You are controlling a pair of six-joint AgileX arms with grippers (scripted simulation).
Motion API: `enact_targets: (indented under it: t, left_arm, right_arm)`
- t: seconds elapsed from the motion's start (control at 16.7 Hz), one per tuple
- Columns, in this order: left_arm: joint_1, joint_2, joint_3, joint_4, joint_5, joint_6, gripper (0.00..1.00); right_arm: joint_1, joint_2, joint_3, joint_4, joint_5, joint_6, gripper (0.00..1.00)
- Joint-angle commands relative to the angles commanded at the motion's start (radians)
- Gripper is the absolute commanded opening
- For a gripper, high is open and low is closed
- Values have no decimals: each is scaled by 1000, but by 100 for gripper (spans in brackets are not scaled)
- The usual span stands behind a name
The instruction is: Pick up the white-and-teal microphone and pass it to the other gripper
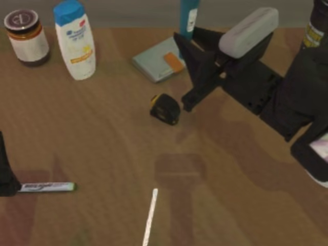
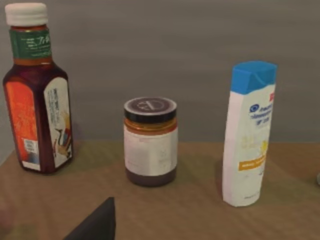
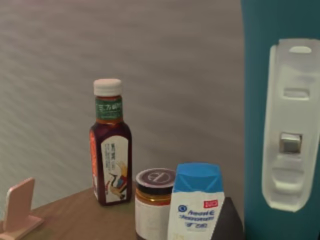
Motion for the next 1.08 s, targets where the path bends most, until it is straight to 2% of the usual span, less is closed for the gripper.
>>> enact_targets:
  t: [0.6,0.78,1.08]
  left_arm:
    - [-5,13,11,7,13,1,100]
    - [-37,111,84,49,95,11,100]
    - [-113,456,298,172,322,44,100]
  right_arm:
    - [0,0,0,0,0,0,0]
    - [0,0,0,0,0,0,0]
    - [0,0,0,0,0,0,0]
